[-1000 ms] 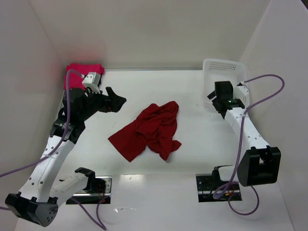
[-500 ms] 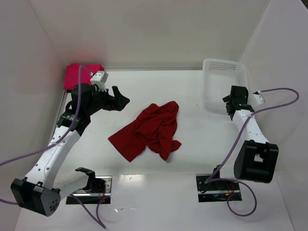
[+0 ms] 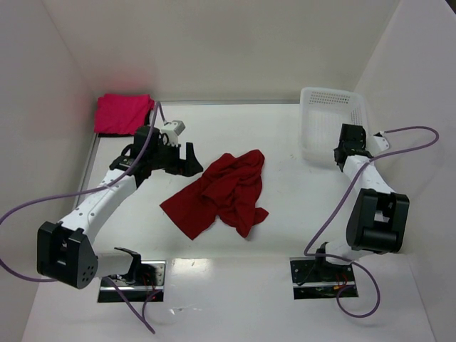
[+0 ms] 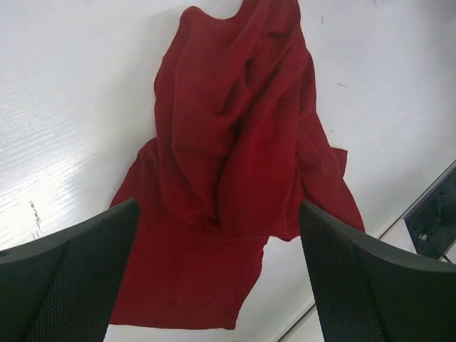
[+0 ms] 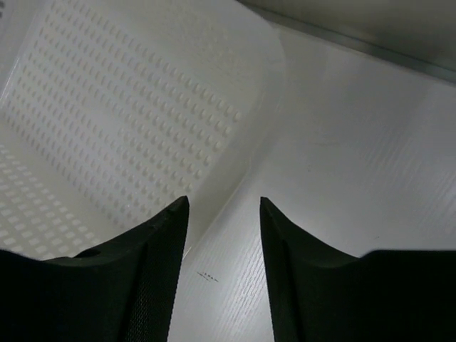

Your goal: Fold and stack the t-shirts

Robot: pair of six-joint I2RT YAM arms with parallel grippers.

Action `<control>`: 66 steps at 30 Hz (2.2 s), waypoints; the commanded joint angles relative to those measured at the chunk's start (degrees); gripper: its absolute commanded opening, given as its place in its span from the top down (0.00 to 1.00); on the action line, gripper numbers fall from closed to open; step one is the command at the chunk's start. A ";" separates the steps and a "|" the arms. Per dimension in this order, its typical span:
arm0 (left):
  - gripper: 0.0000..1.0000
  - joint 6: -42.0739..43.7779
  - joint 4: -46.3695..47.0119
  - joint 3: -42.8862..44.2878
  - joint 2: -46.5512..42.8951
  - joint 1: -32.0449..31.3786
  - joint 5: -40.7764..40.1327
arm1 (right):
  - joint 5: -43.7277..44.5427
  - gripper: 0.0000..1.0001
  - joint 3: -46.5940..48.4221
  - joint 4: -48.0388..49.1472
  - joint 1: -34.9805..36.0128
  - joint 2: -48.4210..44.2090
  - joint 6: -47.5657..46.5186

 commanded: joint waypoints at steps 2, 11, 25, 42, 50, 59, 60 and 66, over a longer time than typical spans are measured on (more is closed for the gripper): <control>0.01 2.19 1.68 1.56 0.71 -0.05 3.16 | 5.56 0.53 2.54 4.25 -2.59 -0.59 -3.11; 0.01 3.24 1.15 2.09 4.48 -0.05 4.40 | 7.16 0.65 6.93 6.36 -4.17 5.73 -7.24; 0.01 3.24 0.62 3.23 8.96 -0.58 4.57 | 1.72 0.12 6.15 -0.39 -4.71 -0.42 -3.47; 0.01 3.24 1.76 4.29 11.08 -3.22 2.02 | -4.73 0.44 3.15 5.40 -4.71 6.43 -1.87; 0.01 3.24 0.62 4.82 11.08 -3.22 1.50 | 1.34 0.70 8.17 4.25 -4.71 11.18 -4.51; 0.01 3.24 0.62 5.34 11.60 -3.22 0.97 | -1.37 0.74 6.33 4.70 -5.23 10.13 -2.51; 0.01 3.24 0.62 5.34 11.60 -3.22 0.97 | -1.89 0.77 6.32 3.82 -5.23 10.13 0.90; 0.01 3.24 0.62 5.34 11.60 -3.22 0.97 | -1.29 0.97 3.78 -1.71 -5.23 5.57 14.62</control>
